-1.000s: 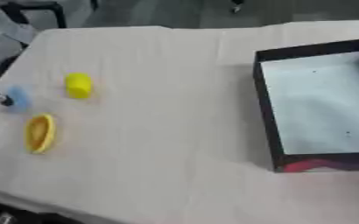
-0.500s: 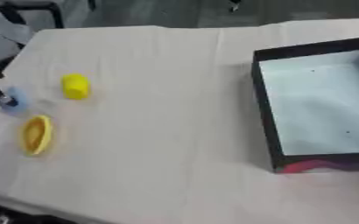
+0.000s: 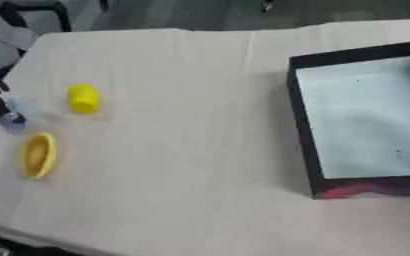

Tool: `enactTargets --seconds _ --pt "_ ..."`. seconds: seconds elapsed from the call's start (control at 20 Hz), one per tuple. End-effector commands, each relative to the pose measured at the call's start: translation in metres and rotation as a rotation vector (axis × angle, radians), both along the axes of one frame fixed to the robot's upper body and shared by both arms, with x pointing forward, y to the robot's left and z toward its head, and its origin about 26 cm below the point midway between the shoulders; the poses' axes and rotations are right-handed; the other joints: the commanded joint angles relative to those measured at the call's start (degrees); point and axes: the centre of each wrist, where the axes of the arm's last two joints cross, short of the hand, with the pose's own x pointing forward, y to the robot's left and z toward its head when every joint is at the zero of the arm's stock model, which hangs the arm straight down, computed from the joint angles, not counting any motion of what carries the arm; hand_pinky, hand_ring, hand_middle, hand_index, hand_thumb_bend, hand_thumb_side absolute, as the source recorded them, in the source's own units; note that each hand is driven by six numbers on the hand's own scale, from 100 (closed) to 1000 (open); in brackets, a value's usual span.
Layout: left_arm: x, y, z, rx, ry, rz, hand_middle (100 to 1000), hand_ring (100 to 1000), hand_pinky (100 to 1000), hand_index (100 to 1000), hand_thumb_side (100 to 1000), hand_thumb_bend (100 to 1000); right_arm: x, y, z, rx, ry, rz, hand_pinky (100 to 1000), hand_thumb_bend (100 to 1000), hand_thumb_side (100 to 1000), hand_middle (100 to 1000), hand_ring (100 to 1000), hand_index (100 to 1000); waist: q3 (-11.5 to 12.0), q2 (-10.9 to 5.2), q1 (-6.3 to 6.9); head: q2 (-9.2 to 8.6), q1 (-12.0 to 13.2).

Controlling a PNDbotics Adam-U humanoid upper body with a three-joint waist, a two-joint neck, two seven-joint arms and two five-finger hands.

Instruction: Pick up the objects with one hand, pass them to the other hand, and then place them into the box on the other side of the table.

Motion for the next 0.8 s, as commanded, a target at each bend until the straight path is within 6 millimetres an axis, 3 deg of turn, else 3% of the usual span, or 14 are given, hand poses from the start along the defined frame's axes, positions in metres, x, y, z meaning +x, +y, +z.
enactTargets --seconds 0.05,0.8 --pt "-0.006 0.012 0.016 0.028 -0.024 0.031 835 933 916 860 100 617 -0.003 0.002 0.010 -0.025 -0.035 0.006 1000 125 424 815 1000 1000 -0.04 -0.02 -0.56 -0.91 0.34" --pt "-0.013 0.026 0.019 0.038 -0.011 0.070 837 934 915 860 100 619 -0.003 0.002 0.008 -0.031 -0.033 0.001 1000 104 433 815 1000 1000 -0.04 0.13 -0.60 -0.99 0.56"
